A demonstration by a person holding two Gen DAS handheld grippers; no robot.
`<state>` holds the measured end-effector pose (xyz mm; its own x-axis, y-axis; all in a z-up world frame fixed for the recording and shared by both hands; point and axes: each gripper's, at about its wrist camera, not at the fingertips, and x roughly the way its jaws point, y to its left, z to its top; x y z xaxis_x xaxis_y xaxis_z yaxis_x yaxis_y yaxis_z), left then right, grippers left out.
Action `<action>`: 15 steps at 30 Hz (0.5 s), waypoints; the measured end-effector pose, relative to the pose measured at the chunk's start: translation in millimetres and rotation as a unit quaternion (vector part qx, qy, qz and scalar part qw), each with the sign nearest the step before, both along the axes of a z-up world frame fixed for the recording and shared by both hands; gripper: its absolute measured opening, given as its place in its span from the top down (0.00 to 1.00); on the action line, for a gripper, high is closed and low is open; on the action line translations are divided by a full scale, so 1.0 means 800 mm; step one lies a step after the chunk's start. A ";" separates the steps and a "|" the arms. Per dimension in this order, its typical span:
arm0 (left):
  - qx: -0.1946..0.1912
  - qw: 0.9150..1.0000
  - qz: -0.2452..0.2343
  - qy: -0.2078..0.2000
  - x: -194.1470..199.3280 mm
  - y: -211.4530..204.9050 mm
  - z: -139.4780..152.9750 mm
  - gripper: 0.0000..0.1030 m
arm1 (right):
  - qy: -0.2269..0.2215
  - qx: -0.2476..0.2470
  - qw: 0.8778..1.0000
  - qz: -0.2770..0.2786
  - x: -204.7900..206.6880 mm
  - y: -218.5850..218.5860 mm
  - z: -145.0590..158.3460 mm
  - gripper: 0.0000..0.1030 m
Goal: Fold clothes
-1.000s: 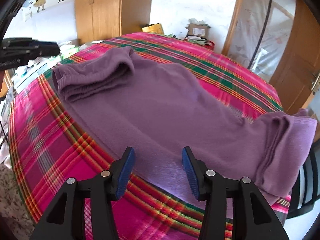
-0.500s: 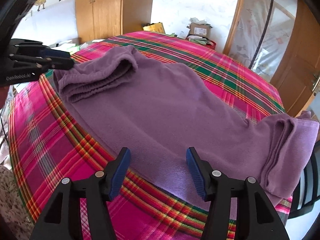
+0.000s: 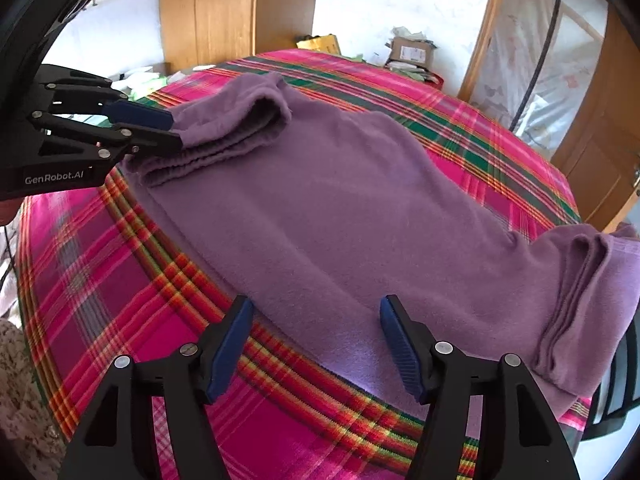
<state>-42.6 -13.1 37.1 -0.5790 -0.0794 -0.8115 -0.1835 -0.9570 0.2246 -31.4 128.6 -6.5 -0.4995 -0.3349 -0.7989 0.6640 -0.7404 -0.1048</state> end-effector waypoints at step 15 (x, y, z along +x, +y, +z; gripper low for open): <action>0.019 0.998 0.064 0.015 -0.036 -0.055 0.005 0.94 | -0.010 -0.033 0.999 -0.015 -0.024 -0.001 0.010 0.86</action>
